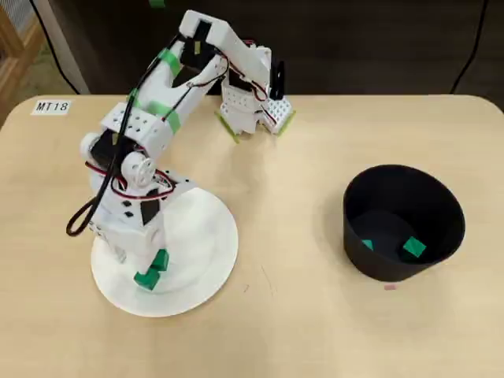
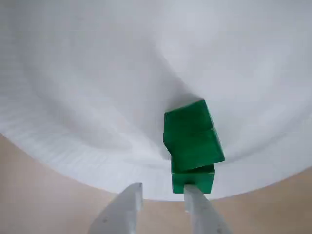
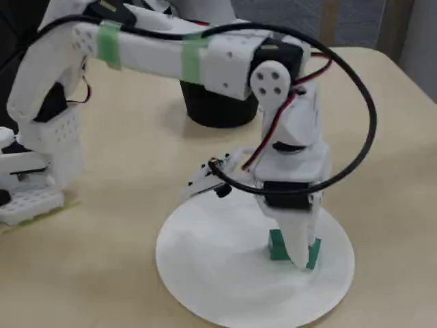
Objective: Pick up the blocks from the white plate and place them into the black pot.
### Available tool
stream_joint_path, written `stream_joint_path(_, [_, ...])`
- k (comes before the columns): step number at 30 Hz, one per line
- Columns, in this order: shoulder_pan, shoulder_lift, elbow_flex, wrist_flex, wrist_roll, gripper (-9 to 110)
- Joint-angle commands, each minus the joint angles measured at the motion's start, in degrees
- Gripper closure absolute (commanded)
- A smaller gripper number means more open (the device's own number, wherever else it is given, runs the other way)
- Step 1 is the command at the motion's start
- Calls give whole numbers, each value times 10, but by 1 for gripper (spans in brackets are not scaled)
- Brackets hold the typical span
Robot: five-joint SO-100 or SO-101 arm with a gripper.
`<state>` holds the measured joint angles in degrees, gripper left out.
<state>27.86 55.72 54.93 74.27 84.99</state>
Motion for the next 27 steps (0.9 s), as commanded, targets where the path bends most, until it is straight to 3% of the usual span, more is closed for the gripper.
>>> stream_joint_path(1, [-9,1,-25,0,3,93])
stream_joint_path(10, [-8,-10,-25,4,12,102])
stream_joint_path(16, [-7,-11,-25,10,30,90])
stream_joint_path(27, [-15,-35,-25,12,92,93])
